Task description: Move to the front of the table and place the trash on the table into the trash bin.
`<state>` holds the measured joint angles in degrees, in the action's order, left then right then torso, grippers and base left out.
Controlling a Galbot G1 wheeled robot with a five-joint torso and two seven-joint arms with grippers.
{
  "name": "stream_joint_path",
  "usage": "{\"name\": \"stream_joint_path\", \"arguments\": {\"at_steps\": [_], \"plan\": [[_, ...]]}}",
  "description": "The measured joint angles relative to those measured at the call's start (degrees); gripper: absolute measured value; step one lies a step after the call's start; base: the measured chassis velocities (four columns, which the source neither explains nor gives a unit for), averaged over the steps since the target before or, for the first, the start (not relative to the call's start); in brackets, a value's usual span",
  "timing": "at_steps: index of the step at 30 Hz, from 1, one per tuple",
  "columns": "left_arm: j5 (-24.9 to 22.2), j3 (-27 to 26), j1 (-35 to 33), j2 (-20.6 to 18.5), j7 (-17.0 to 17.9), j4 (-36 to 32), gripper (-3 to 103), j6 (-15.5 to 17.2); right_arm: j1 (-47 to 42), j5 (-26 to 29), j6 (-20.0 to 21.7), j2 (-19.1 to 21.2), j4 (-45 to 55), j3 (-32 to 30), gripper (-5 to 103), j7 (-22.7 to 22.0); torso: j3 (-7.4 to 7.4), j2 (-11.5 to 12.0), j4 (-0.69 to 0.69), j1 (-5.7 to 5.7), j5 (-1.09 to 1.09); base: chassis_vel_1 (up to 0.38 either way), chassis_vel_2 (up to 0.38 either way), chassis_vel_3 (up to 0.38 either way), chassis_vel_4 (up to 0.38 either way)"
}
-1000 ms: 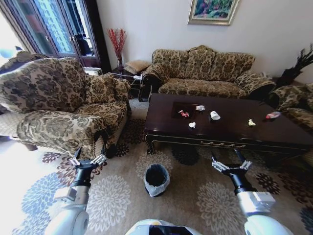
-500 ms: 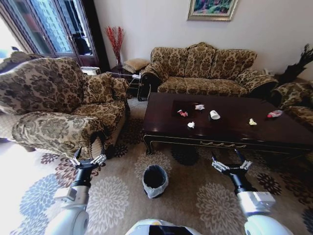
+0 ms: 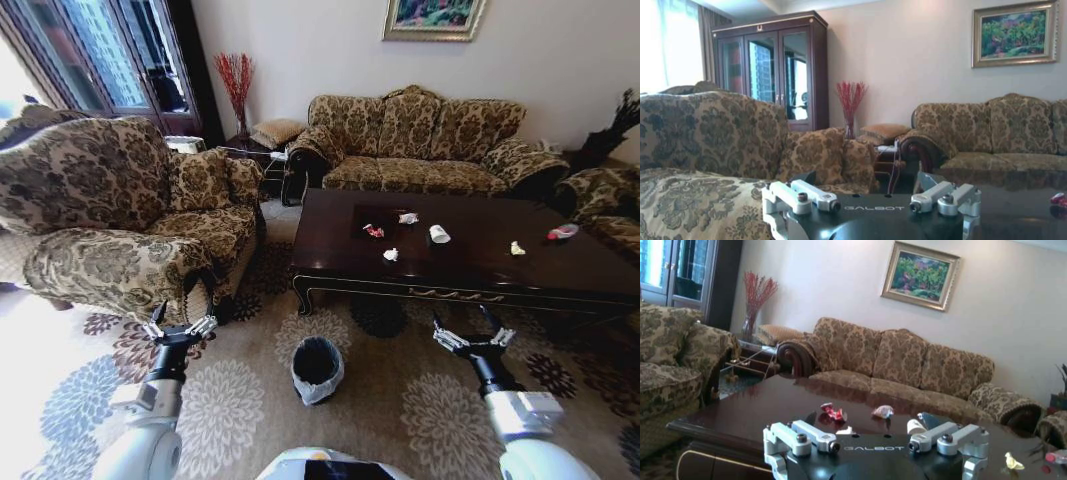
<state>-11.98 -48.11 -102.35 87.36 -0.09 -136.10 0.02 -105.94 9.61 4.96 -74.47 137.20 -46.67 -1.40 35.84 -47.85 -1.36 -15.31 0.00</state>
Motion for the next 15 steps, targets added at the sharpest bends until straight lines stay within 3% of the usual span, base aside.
{"name": "stream_joint_path", "arguments": {"at_steps": [15], "plan": [[0.00, 0.00, 0.00, 0.00, 0.00, 0.00, 100, 0.00, 0.00, 0.00, 0.00, 0.00, 0.00, 0.00, 100, 0.00, 0.00, 0.00, 0.00, 0.00, 0.00, 0.000, 0.000, 0.000, 0.000]]}}
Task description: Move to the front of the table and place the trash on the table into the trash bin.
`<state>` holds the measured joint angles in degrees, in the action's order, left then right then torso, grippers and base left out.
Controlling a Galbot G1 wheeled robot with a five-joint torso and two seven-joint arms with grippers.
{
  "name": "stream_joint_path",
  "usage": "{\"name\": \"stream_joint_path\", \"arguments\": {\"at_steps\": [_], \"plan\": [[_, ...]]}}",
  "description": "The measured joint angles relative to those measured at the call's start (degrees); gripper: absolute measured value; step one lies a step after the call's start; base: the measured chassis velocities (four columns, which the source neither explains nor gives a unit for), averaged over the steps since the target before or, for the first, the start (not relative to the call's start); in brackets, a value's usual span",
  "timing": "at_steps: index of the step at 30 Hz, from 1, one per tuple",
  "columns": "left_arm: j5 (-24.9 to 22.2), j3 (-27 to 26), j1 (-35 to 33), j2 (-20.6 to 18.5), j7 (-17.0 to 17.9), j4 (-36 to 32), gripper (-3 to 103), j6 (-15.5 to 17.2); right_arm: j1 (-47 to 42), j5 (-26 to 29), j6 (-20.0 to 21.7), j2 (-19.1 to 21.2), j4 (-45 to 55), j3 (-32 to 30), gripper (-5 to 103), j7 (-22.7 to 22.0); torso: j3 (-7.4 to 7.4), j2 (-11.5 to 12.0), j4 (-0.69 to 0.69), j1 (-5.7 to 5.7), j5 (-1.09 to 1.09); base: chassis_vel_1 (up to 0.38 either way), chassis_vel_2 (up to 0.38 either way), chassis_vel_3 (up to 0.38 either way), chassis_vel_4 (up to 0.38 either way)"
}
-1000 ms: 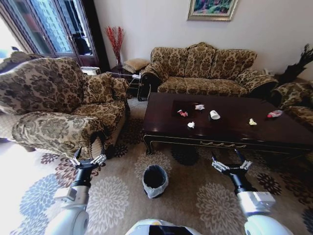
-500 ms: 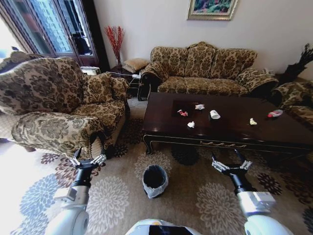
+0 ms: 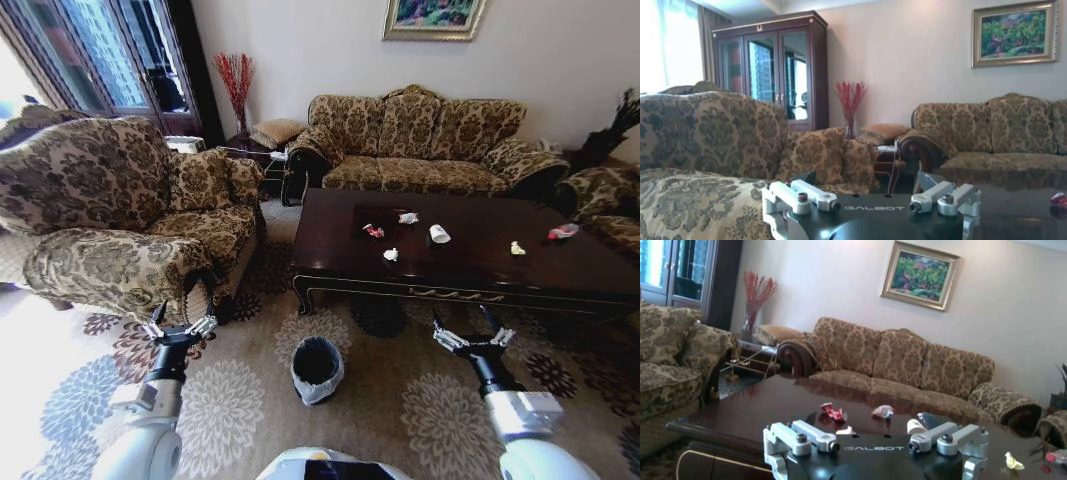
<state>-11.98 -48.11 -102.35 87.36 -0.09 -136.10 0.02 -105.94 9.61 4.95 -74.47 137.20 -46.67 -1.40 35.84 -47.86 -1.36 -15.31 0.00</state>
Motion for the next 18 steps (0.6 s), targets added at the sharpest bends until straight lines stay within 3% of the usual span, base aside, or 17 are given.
{"name": "stream_joint_path", "arguments": {"at_steps": [5, 8, 11, 12, 18], "plan": [[-0.39, 0.10, 0.18, -0.41, 0.18, -0.02, 100, 0.28, 0.06, 0.25, 0.00, 0.00, 0.00, -0.09, 100, 0.01, 0.00, 0.00, 0.00, 0.00, 0.00, 0.000, 0.000, 0.000, 0.000], [-3.04, 1.09, 1.29, -2.87, 1.43, -0.79, 100, 2.89, 0.51, 2.08, 0.52, 0.15, 0.01, -1.21, 100, 0.19, 0.00, 0.00, -0.03, 0.00, 0.01, 0.000, 0.000, 0.000, 0.000], [-9.64, 3.55, 4.26, -9.39, 4.48, -3.02, 100, 9.42, 2.25, 8.68, 2.57, 0.80, 0.34, -5.30, 100, 0.93, 0.00, 0.00, 0.08, 0.00, -0.01, 0.000, 0.000, 0.000, 0.000], [-10.94, 3.89, 4.68, -10.37, 4.88, -3.27, 100, 10.38, 3.02, 11.36, 3.43, 1.08, 0.50, -6.99, 100, 1.21, 0.00, 0.00, 0.03, 0.00, 0.02, 0.000, 0.000, 0.000, 0.000], [-13.83, 4.02, 5.01, -11.28, 3.74, -2.97, 100, 10.22, 3.65, 15.35, 3.52, 1.02, 0.59, -8.59, 100, 2.29, 0.00, 0.00, 0.00, 0.00, -0.02, 0.000, 0.000, 0.000, 0.000]]}}
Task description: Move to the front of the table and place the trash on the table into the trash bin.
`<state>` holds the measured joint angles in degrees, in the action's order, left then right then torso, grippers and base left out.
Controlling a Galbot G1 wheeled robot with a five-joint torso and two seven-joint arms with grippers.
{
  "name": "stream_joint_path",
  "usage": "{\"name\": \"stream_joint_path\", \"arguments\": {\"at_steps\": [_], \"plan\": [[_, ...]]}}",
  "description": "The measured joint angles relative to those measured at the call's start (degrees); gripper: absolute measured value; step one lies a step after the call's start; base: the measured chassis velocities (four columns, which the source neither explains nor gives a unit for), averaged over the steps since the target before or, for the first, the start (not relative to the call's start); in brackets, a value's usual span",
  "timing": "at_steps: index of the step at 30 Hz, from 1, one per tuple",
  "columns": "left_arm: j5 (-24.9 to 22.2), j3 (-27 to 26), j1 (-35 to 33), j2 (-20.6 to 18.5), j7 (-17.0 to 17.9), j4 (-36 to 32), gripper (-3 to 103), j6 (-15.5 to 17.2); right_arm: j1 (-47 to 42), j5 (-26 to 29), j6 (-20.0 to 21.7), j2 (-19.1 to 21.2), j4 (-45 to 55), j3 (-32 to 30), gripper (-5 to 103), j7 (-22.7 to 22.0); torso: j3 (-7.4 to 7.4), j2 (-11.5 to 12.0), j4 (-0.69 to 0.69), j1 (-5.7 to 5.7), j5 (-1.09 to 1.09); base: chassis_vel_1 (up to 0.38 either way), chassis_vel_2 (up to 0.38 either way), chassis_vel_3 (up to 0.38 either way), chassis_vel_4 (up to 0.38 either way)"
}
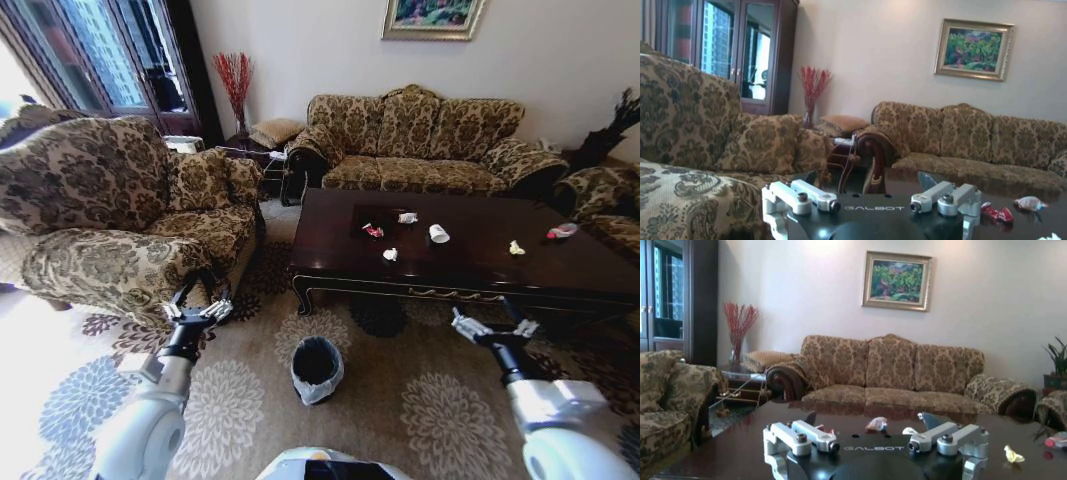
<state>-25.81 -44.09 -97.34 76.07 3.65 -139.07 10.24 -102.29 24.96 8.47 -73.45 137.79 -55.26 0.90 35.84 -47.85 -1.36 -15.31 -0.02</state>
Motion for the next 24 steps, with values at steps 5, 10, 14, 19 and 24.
{"name": "stream_joint_path", "arguments": {"at_steps": [5, 10, 14, 19, 24], "plan": [[0.95, 0.17, 0.08, 0.07, -0.31, 1.47, 100, -1.26, -0.55, 0.20, -0.15, -0.12, -0.20, 0.04, 100, 0.87, 0.00, 0.00, 0.00, 0.00, 0.03, 0.000, 0.000, 0.000, 0.000], [0.70, 1.78, 1.63, -1.71, -1.13, 6.74, 100, -1.57, -0.73, -0.15, 0.41, -0.01, -1.39, 0.88, 100, 2.21, 0.00, 0.00, 0.00, 0.00, 0.00, 0.000, 0.000, 0.000, 0.000], [0.90, 7.37, 6.33, -3.33, -2.01, 21.13, 100, -1.85, -1.36, -0.61, 1.05, -0.07, -1.79, 1.38, 100, 2.19, 0.00, 0.00, 0.01, 0.00, 0.08, 0.000, 0.000, 0.000, 0.000], [1.10, 14.58, 11.77, -3.54, -2.88, 34.38, 100, -2.16, -3.16, -1.00, 1.15, 0.05, -1.28, 0.81, 100, 1.50, 0.00, 0.00, 0.02, 0.00, 0.02, 0.000, 0.000, 0.000, 0.000], [0.85, 20.22, 16.06, -3.29, -3.00, 42.37, 100, -1.03, -4.55, -1.82, 1.29, -0.03, -0.61, 0.66, 100, 0.30, 0.00, 0.00, 0.01, 0.00, 0.02, 0.000, 0.000, 0.000, 0.000]]}}
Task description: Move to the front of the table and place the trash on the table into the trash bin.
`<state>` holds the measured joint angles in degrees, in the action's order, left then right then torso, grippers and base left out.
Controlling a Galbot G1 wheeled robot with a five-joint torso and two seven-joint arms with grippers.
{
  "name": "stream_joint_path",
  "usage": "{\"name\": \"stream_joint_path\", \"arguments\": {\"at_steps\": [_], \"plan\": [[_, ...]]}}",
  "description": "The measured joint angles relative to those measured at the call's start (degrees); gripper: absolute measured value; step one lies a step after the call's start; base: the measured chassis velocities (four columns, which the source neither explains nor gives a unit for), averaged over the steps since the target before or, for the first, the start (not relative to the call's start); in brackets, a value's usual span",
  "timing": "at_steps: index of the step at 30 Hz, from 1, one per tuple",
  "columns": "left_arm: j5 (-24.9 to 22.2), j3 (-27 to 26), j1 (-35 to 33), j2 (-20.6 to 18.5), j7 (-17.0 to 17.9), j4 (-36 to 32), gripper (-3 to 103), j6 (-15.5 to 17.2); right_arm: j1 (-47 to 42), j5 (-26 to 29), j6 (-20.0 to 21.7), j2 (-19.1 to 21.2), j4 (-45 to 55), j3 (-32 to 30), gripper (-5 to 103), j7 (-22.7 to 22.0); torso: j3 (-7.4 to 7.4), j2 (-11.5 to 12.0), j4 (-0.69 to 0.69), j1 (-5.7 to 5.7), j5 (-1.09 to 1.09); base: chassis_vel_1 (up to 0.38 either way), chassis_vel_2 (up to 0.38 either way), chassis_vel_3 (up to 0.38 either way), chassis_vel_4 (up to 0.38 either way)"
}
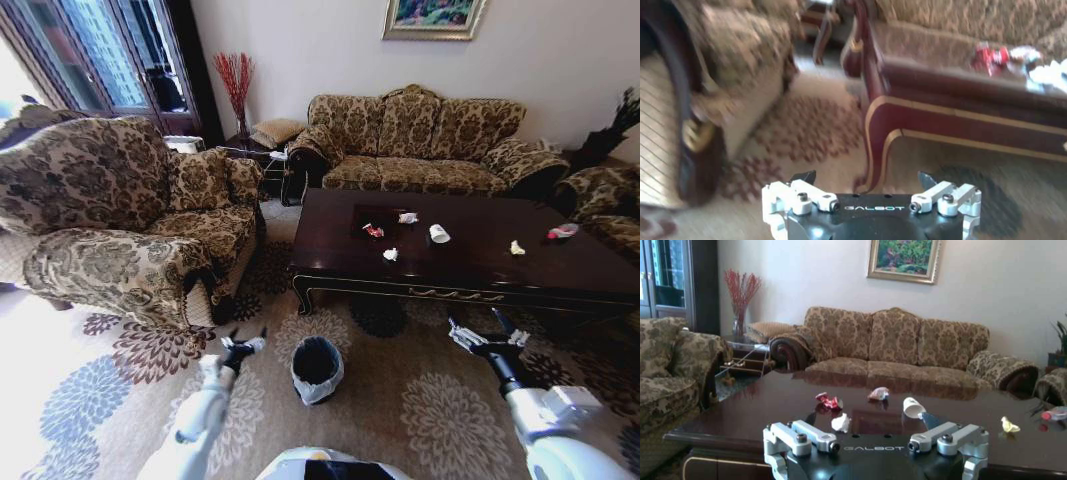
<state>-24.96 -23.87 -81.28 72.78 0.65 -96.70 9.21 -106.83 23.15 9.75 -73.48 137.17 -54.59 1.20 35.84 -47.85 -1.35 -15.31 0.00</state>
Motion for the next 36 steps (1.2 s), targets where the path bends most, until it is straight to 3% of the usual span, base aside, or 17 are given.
{"name": "stream_joint_path", "arguments": {"at_steps": [6, 9, 36], "plan": [[0.32, 4.27, 3.91, 1.52, -0.01, 8.29, 100, 0.54, -1.05, -0.48, 0.04, -0.38, 0.68, 0.07, 100, -0.91, -0.01, 0.00, 0.01, 0.00, 0.00, 0.000, 0.000, 0.000, 0.000], [1.78, 5.30, 5.11, 2.36, -0.15, 12.73, 100, -0.98, -1.60, -0.77, 0.04, -0.87, 1.54, 0.06, 100, -1.71, 0.00, 0.00, -0.01, 0.00, 0.00, 0.000, 0.000, 0.000, 0.000], [4.00, 3.57, 3.97, 3.05, -1.04, 12.96, 100, -3.30, -1.06, -4.18, 0.94, -1.61, 0.38, 1.99, 100, -0.77, -0.01, 0.00, 0.00, 0.00, 0.00, -0.034, -0.035, 0.043, 0.038]]}}
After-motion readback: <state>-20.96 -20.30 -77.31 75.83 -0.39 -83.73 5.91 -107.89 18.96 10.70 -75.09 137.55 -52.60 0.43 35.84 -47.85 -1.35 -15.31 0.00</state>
